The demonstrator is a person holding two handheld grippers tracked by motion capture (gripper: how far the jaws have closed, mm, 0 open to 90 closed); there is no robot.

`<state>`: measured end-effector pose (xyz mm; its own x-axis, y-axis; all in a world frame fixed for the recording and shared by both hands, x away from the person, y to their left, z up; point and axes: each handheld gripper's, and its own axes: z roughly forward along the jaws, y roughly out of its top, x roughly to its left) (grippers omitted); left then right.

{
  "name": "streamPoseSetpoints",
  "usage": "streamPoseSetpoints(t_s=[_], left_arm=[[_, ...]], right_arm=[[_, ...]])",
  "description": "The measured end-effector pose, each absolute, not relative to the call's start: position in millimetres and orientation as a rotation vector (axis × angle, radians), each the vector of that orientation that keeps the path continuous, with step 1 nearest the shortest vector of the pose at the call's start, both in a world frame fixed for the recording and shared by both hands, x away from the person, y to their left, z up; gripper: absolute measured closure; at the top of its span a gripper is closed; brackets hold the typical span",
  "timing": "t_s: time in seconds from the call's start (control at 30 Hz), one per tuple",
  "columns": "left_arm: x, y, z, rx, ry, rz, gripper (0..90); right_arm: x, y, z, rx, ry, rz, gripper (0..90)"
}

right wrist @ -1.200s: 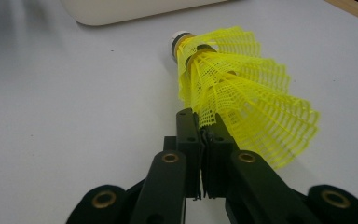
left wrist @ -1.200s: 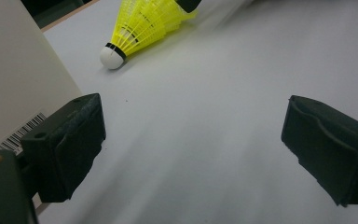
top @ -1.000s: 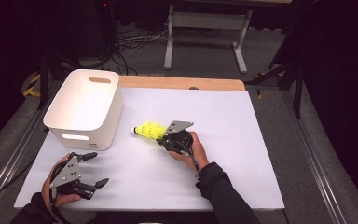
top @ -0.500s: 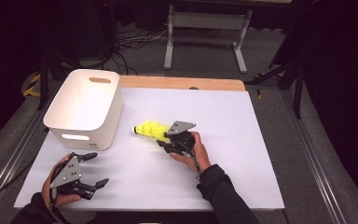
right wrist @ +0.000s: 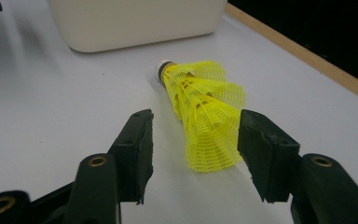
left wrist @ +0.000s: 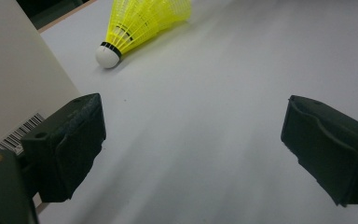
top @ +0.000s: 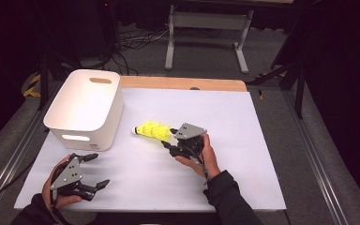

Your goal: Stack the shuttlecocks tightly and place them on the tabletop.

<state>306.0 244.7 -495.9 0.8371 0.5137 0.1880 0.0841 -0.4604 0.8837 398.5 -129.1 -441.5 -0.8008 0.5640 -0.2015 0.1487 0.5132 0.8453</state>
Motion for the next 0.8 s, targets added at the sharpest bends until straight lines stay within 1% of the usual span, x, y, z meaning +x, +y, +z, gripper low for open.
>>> streamPoseSetpoints(t_s=[0.47, 0.57, 0.6, 0.8], left_arm=[[306, 244, -496, 2.017, 0.435, 0.541, 7.4], [306, 244, -496, 2.015, 0.437, 0.542, 7.3], [306, 244, -496, 2.014, 0.438, 0.542, 7.3], [306, 244, -496, 2.015, 0.438, 0.541, 7.3]], right_arm=[[375, -147, -417, 0.493, 2.214, 1.214, 33.3], [372, -148, -415, 0.484, 2.205, 1.206, 32.1], [369, -150, -413, 0.484, 2.195, 1.2, 30.3], [363, -156, -411, 0.478, 2.163, 1.175, 28.5]])
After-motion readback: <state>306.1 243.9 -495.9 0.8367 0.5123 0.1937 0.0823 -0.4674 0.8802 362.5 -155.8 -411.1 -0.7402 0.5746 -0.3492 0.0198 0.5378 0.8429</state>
